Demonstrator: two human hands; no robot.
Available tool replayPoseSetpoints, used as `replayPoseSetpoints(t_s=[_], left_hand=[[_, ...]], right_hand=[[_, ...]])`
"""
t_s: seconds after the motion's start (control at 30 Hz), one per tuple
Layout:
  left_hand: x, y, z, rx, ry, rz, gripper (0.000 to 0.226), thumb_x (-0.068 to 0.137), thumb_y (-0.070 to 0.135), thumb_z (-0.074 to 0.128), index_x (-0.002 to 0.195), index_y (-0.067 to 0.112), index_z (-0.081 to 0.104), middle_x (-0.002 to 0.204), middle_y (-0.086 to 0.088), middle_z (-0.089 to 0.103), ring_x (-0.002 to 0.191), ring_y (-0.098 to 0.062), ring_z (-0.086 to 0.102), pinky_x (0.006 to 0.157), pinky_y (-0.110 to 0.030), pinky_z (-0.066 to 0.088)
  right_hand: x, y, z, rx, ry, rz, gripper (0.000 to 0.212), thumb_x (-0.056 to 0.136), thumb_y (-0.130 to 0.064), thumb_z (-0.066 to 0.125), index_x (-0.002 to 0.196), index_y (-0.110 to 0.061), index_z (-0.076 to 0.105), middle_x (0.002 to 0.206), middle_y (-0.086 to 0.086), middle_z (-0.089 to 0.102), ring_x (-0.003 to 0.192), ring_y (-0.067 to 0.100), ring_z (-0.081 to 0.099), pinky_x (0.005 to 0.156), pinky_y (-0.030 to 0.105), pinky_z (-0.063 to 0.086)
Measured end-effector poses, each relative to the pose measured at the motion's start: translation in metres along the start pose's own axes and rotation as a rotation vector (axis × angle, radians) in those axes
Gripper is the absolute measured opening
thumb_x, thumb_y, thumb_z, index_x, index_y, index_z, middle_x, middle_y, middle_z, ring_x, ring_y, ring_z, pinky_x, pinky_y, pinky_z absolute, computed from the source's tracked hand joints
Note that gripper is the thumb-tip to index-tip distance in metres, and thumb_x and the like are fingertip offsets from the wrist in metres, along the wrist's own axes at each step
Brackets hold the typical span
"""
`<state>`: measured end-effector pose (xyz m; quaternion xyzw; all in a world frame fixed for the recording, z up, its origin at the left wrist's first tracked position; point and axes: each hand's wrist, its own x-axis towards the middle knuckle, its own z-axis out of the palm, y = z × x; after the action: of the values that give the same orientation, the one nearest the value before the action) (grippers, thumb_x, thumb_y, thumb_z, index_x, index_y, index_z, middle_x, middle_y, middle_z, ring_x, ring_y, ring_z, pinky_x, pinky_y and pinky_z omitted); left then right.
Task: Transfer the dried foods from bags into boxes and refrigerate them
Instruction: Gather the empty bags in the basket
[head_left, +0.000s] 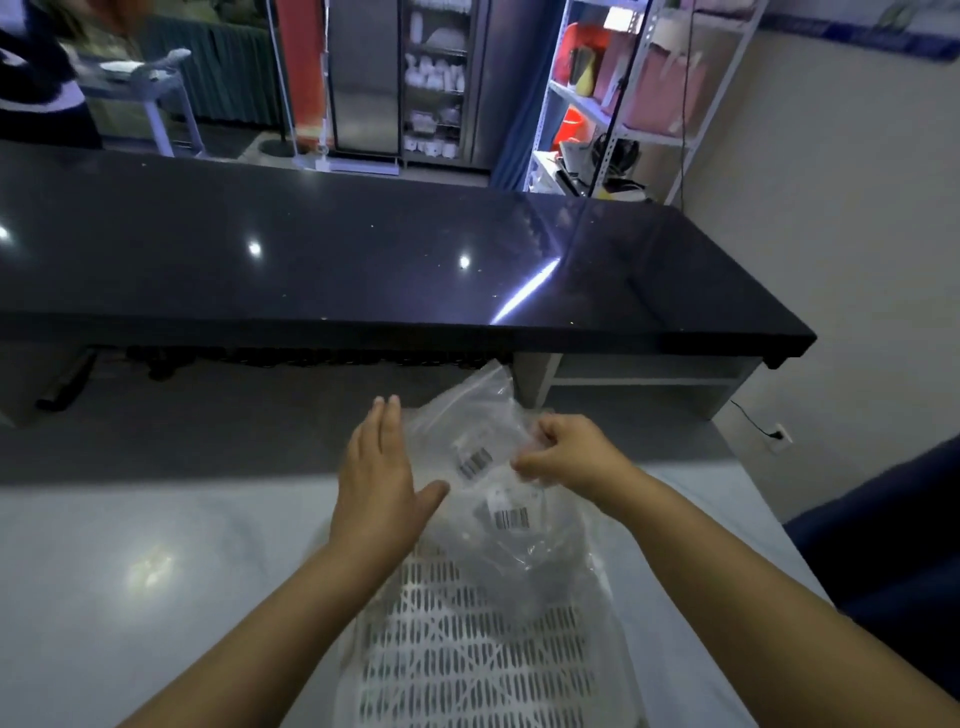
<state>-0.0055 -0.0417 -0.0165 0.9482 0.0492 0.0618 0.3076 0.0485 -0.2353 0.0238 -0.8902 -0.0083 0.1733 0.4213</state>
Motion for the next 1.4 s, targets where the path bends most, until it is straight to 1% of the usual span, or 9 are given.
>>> replayPoseSetpoints(t_s=[0.2,0.3,0.4,0.5,0.63,0.77,1.0,1.17,1.4], left_hand=[[0.002,0.037,0.014,-0.440,-0.096,-0.109,0.094,0.083,0.035,0.066,0.148,0.024,-0.001,0.155,-0.006,0.016,0.142,-0.024,0.019,0.113,-0.042,0.024],[-0.001,0.066,0.028,-0.647,-0.285,-0.150,0.077,0.089,0.033,0.060,0.147,0.021,0.010,0.119,0.009,0.053,0.099,-0.014,0.055,0.083,-0.031,0.048],[-0.007,0.092,0.045,-0.720,-0.340,-0.122,0.063,0.090,0.024,0.058,0.142,0.021,0.023,0.079,0.010,0.048,0.065,-0.010,0.049,0.061,-0.026,0.043],[-0.017,0.122,0.059,-0.752,-0.378,-0.085,0.037,0.087,0.016,0.061,0.117,0.026,0.042,0.101,-0.005,0.057,0.071,-0.013,0.055,0.068,-0.028,0.045],[-0.037,0.163,0.076,-0.800,-0.449,-0.038,0.046,0.084,0.009,0.063,0.124,0.010,0.040,0.084,-0.002,0.063,0.077,-0.014,0.066,0.078,-0.035,0.054],[-0.055,0.199,0.097,-0.802,-0.427,-0.021,0.024,0.079,0.012,0.069,0.086,0.025,0.050,0.105,-0.008,0.060,0.086,-0.023,0.066,0.087,-0.049,0.052],[-0.110,0.270,0.145,-0.882,-0.465,0.024,0.012,0.084,0.004,0.063,0.088,0.008,0.053,0.085,-0.013,0.062,0.065,-0.019,0.069,0.062,-0.034,0.057],[-0.162,0.321,0.187,-0.869,-0.564,0.090,0.018,0.087,-0.001,0.057,0.084,0.014,0.066,0.086,-0.007,0.068,0.070,-0.020,0.068,0.060,-0.024,0.054],[-0.223,0.384,0.253,-0.520,-0.959,0.253,0.063,0.076,-0.005,0.068,0.130,0.023,0.050,0.108,-0.003,0.062,0.092,-0.013,0.063,0.062,-0.017,0.052]], right_hand=[[-0.033,0.020,-0.034,0.414,0.239,0.095,0.015,0.082,-0.004,0.069,0.077,-0.008,0.056,0.078,0.009,0.068,0.067,0.017,0.065,0.062,0.029,0.055],[-0.054,0.042,-0.047,0.505,0.337,0.164,0.021,0.082,-0.004,0.068,0.070,-0.010,0.052,0.071,0.007,0.066,0.063,0.017,0.062,0.053,0.024,0.053],[-0.079,0.070,-0.057,0.626,0.405,0.233,0.020,0.083,-0.006,0.069,0.073,-0.010,0.052,0.082,0.014,0.068,0.075,0.026,0.063,0.066,0.034,0.056],[-0.103,0.101,-0.068,0.695,0.507,0.337,0.013,0.086,-0.009,0.067,0.082,-0.009,0.054,0.088,0.013,0.069,0.072,0.021,0.066,0.062,0.031,0.055],[-0.136,0.139,-0.083,0.603,0.716,0.525,0.034,0.085,-0.019,0.056,0.117,-0.012,0.049,0.096,0.007,0.063,0.070,0.016,0.059,0.061,0.029,0.050],[-0.185,0.166,-0.093,0.585,0.864,0.504,0.044,0.080,-0.011,0.055,0.117,-0.022,0.034,0.092,0.006,0.058,0.073,0.018,0.056,0.066,0.031,0.048],[-0.256,0.234,-0.111,0.267,1.014,0.348,0.023,0.081,0.000,0.058,0.084,-0.023,0.056,0.110,-0.003,0.048,0.079,0.009,0.051,0.064,0.006,0.039],[-0.313,0.293,-0.142,0.378,0.884,0.329,0.036,0.085,0.006,0.052,0.101,-0.022,0.069,0.128,-0.008,0.044,0.100,0.004,0.051,0.071,0.000,0.040],[-0.382,0.385,-0.189,0.380,0.724,0.424,0.063,0.073,0.003,0.067,0.132,-0.014,0.053,0.128,0.000,0.047,0.103,0.009,0.054,0.080,0.011,0.043]])
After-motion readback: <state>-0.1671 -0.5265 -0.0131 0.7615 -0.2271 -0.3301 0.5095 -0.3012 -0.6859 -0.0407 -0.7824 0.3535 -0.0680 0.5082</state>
